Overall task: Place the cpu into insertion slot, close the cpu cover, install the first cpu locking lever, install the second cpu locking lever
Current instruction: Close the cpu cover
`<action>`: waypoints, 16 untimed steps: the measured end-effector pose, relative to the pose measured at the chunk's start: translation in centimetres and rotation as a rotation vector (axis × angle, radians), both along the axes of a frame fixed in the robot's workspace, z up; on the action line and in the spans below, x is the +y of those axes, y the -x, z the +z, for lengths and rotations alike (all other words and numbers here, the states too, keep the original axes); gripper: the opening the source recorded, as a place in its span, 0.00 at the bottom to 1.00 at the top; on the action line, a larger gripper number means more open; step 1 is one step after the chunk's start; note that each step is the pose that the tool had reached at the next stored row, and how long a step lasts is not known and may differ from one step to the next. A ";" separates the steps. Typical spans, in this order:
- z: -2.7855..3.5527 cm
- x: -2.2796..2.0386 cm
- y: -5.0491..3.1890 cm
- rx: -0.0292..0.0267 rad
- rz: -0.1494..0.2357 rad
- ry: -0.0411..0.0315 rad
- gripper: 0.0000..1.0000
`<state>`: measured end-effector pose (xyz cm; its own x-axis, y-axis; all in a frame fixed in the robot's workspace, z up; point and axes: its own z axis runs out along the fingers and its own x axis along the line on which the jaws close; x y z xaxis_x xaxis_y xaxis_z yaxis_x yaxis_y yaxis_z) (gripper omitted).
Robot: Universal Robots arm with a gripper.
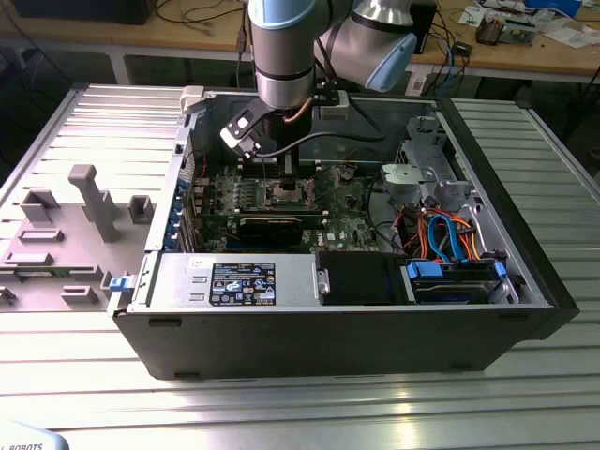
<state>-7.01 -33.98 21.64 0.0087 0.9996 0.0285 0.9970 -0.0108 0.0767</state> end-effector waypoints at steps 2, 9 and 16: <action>0.01 0.00 0.00 0.0001 0.000 0.0000 0.11; 0.23 0.00 0.00 0.0001 0.000 0.0001 0.11; 0.42 0.00 0.00 0.0000 0.000 -0.0001 0.11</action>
<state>-7.01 -33.98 22.06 0.0087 0.9996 0.0286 0.9970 -0.0109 0.0767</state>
